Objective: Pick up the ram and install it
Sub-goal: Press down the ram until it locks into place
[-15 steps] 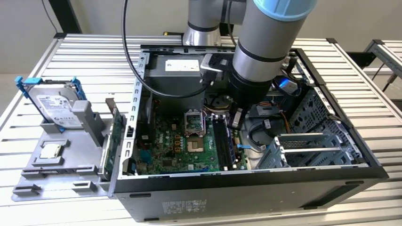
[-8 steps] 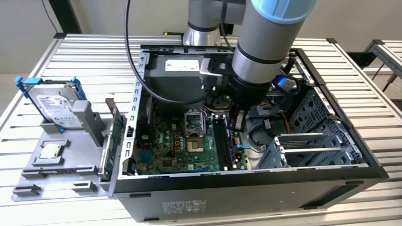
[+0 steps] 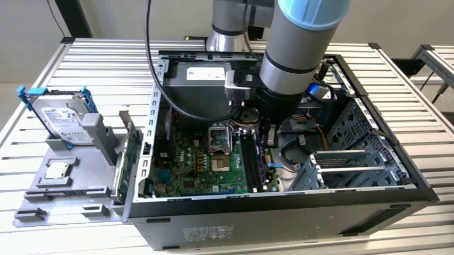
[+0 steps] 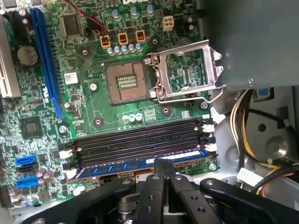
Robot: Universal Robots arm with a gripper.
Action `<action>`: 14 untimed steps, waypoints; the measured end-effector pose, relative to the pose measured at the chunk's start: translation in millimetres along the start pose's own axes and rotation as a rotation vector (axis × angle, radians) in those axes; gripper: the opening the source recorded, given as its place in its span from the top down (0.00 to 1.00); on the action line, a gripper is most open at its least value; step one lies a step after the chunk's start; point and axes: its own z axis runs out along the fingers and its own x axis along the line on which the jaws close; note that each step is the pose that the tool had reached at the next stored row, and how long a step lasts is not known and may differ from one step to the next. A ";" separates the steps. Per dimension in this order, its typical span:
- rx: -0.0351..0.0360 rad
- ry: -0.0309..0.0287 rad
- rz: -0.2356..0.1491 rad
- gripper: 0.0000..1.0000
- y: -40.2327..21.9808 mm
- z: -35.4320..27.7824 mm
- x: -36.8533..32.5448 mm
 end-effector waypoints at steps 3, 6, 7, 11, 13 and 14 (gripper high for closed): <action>0.0027 -0.0005 -0.045 1.00 0.1 0.1 0.0; 0.0022 -0.0010 -0.100 1.00 0.1 0.2 -0.1; 0.0018 -0.0010 -0.118 1.00 0.1 0.2 -0.1; 0.0057 -0.0020 -0.149 1.00 0.8 0.3 0.4; 0.0057 -0.0021 -0.149 1.00 0.8 0.3 0.3; 0.0055 -0.0021 -0.149 1.00 0.7 0.5 0.5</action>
